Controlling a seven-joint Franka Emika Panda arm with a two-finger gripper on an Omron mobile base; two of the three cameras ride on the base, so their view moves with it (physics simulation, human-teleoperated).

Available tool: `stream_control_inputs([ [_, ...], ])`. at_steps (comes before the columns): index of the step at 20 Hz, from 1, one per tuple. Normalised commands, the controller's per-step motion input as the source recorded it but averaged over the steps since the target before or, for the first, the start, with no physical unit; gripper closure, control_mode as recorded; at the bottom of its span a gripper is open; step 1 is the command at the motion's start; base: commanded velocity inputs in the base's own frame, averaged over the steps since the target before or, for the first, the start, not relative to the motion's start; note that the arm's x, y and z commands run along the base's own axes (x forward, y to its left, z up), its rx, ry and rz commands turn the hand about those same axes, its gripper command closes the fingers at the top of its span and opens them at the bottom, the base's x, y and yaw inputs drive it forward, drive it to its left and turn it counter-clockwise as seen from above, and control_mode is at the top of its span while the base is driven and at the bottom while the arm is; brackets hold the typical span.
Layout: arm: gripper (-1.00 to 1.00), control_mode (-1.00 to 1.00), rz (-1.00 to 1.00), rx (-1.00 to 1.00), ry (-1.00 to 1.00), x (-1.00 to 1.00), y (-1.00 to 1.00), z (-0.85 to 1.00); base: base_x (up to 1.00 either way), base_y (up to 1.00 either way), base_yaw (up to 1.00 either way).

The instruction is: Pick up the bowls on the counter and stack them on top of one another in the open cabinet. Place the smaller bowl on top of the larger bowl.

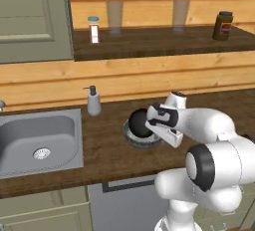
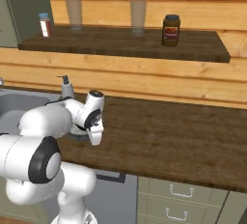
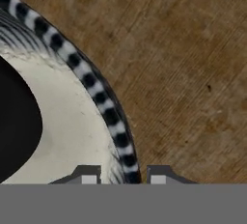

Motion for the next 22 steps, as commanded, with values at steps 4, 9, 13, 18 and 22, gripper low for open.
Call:
stream_control_inputs([
  [4, 1.00, -1.00, 0.00, 0.02, -0.04, -0.12, 0.00, 0.35, 0.00, 0.00, 0.00],
  [9, 1.00, -1.00, -0.03, 0.01, -0.15, -0.33, 0.00, 0.90, 0.00, 0.00, 0.00],
  [13, 1.00, -1.00, -0.03, 0.02, -0.28, -0.59, -0.09, 1.00, 0.00, 0.00, 0.00],
  [18, 1.00, -1.00, -0.05, 0.04, -0.33, -0.57, -0.21, 1.00, 0.00, 0.00, 0.00],
  [22, 1.00, -1.00, -0.06, 0.06, -0.27, -0.53, -0.23, 1.00, 0.00, 0.00, 0.00],
])
